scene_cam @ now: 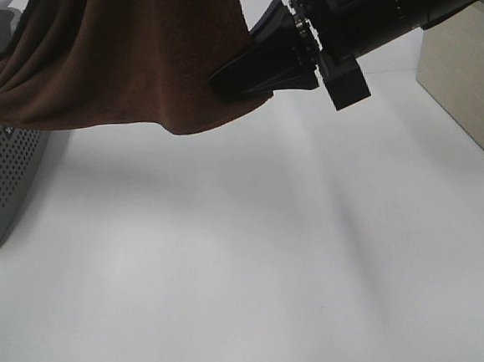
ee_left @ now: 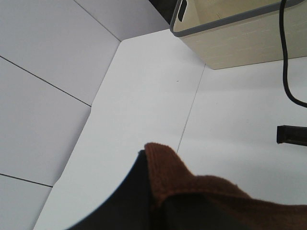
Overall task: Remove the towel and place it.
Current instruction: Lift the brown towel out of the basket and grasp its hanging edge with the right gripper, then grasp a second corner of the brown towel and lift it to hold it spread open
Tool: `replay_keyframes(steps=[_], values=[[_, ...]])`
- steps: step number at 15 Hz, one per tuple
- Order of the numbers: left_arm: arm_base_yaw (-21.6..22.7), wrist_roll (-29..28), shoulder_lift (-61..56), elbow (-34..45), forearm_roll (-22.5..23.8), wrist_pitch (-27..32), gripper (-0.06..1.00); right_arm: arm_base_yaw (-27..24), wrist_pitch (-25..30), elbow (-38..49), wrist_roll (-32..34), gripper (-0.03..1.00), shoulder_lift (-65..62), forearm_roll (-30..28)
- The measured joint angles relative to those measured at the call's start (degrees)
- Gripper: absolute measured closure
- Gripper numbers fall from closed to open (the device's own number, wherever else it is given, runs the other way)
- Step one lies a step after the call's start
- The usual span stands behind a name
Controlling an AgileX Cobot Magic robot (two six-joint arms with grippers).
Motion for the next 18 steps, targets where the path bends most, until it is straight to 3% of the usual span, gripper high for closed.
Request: replay_keyframes(steps=[3, 5, 6, 7, 9, 10, 12, 14, 16, 18], values=[[0.0, -1.09, 0.0, 0.0, 0.0, 0.0, 0.94, 0.0, -0.52, 0.0, 3.95, 0.96, -0.06, 0.4], [0.0, -2.29, 0.0, 0.0, 0.0, 0.0, 0.94, 0.0, -7.45, 0.0, 13.46, 0.96, -1.43, 0.06], [0.0, -2.41, 0.0, 0.0, 0.0, 0.0, 0.94, 0.0, -11.17, -2.69, 24.58, 0.96, -3.95, -8.48], [0.0, -2.46, 0.0, 0.0, 0.0, 0.0, 0.94, 0.0, -10.6, -6.07, 33.12, 0.96, -4.7, -15.36], [0.0, -2.46, 0.0, 0.0, 0.0, -0.4, 0.94, 0.0, -6.07, -15.3, 51.51, 0.96, -5.33, -31.4], [0.0, -2.46, 0.0, 0.0, 0.11, -0.8, 0.94, 0.0, -4.93, -17.48, 55.52, 0.96, -5.33, -34.72], [0.0, -2.46, 0.0, 0.0, 1.49, -3.95, 0.94, 0.0, 0.23, -28.93, 70.7, 0.96, -5.33, -48.36], [0.0, -2.46, 0.0, 0.0, 3.72, -7.62, 0.94, 0.0, 4.3, -40.05, 77.69, 0.96, -4.81, -56.49], [0.34, -2.46, 0.11, 0.0, 4.64, -10.89, 0.94, 0.0, 8.08, -51.97, 79.7, 0.96, -2.18, -61.08], [1.32, -2.46, 0.57, 0.0, 4.64, -12.32, 0.94, 0.0, 10.26, -57.75, 79.81, 0.96, 0.29, -63.03]])
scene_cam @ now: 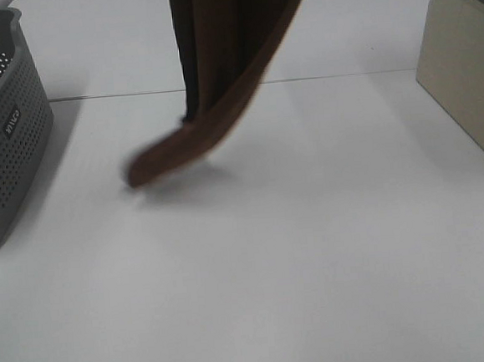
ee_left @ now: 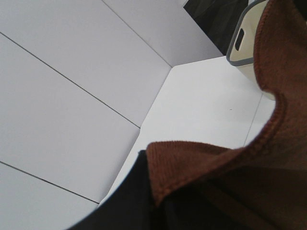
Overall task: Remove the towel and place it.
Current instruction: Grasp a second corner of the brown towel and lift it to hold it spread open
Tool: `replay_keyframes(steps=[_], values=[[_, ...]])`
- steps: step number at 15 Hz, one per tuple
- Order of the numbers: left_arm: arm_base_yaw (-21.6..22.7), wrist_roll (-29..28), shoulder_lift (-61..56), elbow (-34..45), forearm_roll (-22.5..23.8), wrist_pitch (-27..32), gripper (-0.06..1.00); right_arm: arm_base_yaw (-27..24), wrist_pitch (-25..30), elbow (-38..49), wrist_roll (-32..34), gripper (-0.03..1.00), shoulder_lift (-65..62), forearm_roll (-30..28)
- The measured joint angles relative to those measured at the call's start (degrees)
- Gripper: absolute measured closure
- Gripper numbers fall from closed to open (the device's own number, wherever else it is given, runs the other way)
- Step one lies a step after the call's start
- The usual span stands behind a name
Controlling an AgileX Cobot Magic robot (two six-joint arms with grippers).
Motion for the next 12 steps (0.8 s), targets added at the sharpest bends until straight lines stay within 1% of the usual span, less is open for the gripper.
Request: replay_keyframes(steps=[1, 2, 3, 4, 6, 7, 8, 9, 10, 12], values=[[0.92, 0.0, 0.74, 0.0, 0.0, -1.43, 0.94, 0.0, 0.34, -2.86, -0.34, 0.96, 1.83, -1.66], [2.86, 0.0, 2.92, 0.0, 0.0, -7.05, 0.94, 0.0, -1.32, -5.44, -1.49, 0.96, 4.64, -6.59], [3.84, -0.06, 4.13, 0.0, 0.0, -10.2, 0.94, 0.0, -4.24, -5.56, -1.66, 0.96, 5.44, -9.51], [4.64, -0.06, 5.33, 0.0, 0.0, -13.64, 0.94, 0.0, -7.85, -5.56, -1.66, 0.96, 6.13, -12.09], [5.44, -0.23, 7.79, 0.0, 0.23, -21.54, 0.94, 0.0, -17.53, -5.56, 0.06, 0.96, 7.1, -16.67], [5.44, -0.23, 8.71, 0.0, 0.23, -25.1, 0.94, 0.0, -22.52, -5.79, 2.18, 0.96, 7.45, -18.05], [5.44, -0.23, 9.45, 0.0, 0.23, -28.3, 0.94, 0.0, -26.36, -5.9, 3.9, 0.96, 7.85, -18.56], [5.61, -0.34, 9.74, 0.0, 0.23, -29.91, 0.94, 0.0, -28.02, -5.9, 4.47, 0.96, 8.02, -18.79], [6.07, -0.4, 10.31, 0.0, 0.23, -32.89, 0.94, 0.0, -30.48, -5.96, 4.98, 0.96, 8.65, -19.02], [8.08, -0.92, 11.29, 0.0, 0.17, -37.82, 0.94, 0.0, -34.26, -6.02, 5.56, 0.96, 10.2, -19.19]])
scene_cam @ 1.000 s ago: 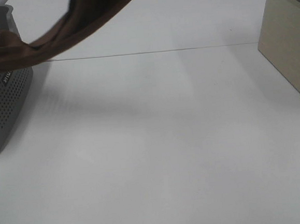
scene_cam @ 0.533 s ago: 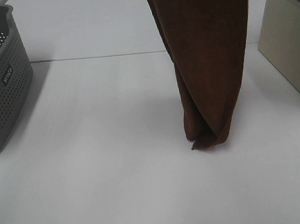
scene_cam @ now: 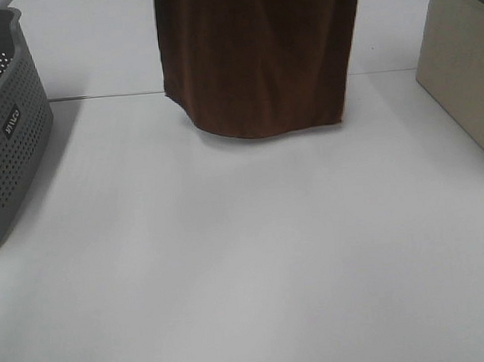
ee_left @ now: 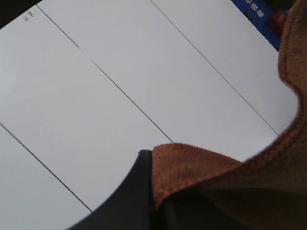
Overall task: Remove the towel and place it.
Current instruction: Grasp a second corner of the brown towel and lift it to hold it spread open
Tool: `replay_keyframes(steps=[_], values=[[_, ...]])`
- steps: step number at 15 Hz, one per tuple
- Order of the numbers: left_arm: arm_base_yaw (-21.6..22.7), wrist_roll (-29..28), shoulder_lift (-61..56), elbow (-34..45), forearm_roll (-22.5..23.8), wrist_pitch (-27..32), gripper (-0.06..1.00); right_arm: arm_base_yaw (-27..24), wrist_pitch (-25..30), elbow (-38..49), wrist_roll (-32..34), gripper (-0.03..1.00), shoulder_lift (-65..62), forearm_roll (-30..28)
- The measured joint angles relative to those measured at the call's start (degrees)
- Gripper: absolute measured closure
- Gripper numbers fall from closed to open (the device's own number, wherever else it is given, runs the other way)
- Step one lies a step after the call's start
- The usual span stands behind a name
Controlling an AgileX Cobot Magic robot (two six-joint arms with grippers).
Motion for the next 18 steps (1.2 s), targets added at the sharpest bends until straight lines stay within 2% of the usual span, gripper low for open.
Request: replay_keyframes(steps=[4, 7, 10, 12, 15, 16, 18], values=[[4.53, -0.34, 3.32, 0.0, -2.52, -7.28, 0.94, 0.0, -10.2, 0.0, 3.5, 0.96, 4.53, 0.74], [7.62, -1.49, 7.56, 0.0, -6.65, -17.13, 0.94, 0.0, -17.7, 0.0, 4.41, 0.96, 8.77, 1.49], [9.11, -5.33, 12.43, 0.0, -7.39, -29.91, 0.94, -0.11, -28.3, 0.0, 4.41, 0.96, 11.8, 1.55], [9.11, -8.08, 15.24, -1.38, -7.45, -33.92, 0.94, -0.34, -31.57, 0.0, 4.41, 0.96, 12.89, 1.55], [9.11, -9.34, 23.61, -12.83, -7.51, -35.29, 0.94, -2.35, -34.72, -0.63, 4.41, 0.96, 15.24, 1.55], [9.11, -9.45, 30.6, -25.9, -7.68, -32.72, 0.94, -3.44, -35.87, -3.09, 4.41, 0.96, 17.36, 1.55], [9.34, -9.57, 34.95, -33.63, -7.68, -29.39, 0.94, -4.35, -36.1, -5.1, 4.41, 0.96, 18.51, 1.55]])
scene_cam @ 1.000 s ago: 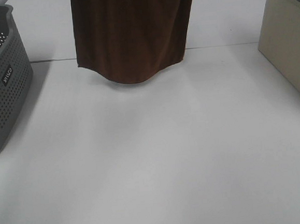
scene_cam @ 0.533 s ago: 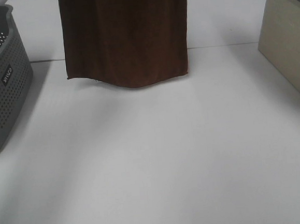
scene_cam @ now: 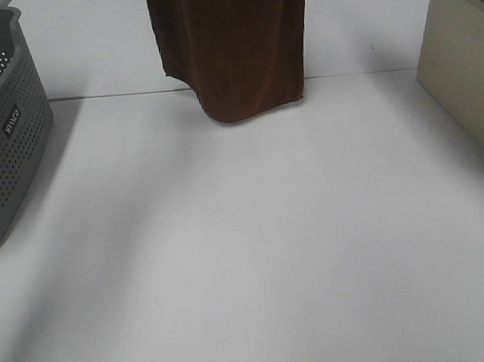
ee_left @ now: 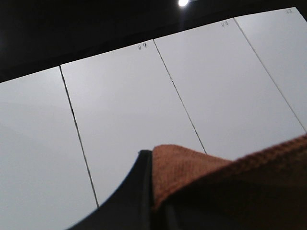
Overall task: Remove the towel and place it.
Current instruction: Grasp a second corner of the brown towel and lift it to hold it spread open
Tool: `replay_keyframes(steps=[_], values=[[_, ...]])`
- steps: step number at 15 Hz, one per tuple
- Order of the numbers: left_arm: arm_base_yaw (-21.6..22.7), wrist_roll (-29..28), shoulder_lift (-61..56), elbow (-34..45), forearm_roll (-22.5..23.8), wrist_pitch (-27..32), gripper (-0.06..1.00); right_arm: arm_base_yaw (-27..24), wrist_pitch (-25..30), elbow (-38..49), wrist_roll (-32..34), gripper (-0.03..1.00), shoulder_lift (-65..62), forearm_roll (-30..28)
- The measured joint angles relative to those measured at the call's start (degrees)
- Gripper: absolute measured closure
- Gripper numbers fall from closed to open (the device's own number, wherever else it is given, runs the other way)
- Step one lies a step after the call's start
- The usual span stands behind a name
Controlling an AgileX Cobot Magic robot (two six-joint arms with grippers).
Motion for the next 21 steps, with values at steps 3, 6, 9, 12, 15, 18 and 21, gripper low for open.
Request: replay_keyframes(steps=[3, 6, 9, 12, 15, 18, 21], values=[[1.2, 0.0, 4.35, -6.76, -0.4, 4.35, 0.94, -1.03, -0.69, -0.92, 0.0, 0.96, 0.86, 1.09], [1.95, 0.0, 4.87, -6.88, -0.97, 6.42, 0.94, -1.09, 0.17, -0.92, 0.0, 0.96, 2.18, 1.32], [2.01, 0.0, 4.87, -7.16, -0.86, 9.22, 0.94, -1.09, 1.89, -0.92, 0.0, 0.96, 2.29, 1.32], [2.01, 0.0, 4.87, -7.16, 0.8, 11.0, 0.94, -1.09, 4.81, -0.92, 0.0, 0.96, 2.29, 1.32], [2.01, 0.0, 4.64, -7.22, 1.55, 19.54, 0.94, -1.09, 8.54, -0.92, 0.0, 0.96, 2.29, 1.55], [2.01, 0.0, 2.69, -7.22, -0.97, 37.07, 0.94, -1.09, 16.5, -0.92, 0.0, 0.96, 2.12, 4.81], [2.01, 0.0, -0.97, -7.22, -4.07, 54.37, 0.94, -1.09, 31.91, -0.92, 0.0, 0.96, 0.23, 8.48]])
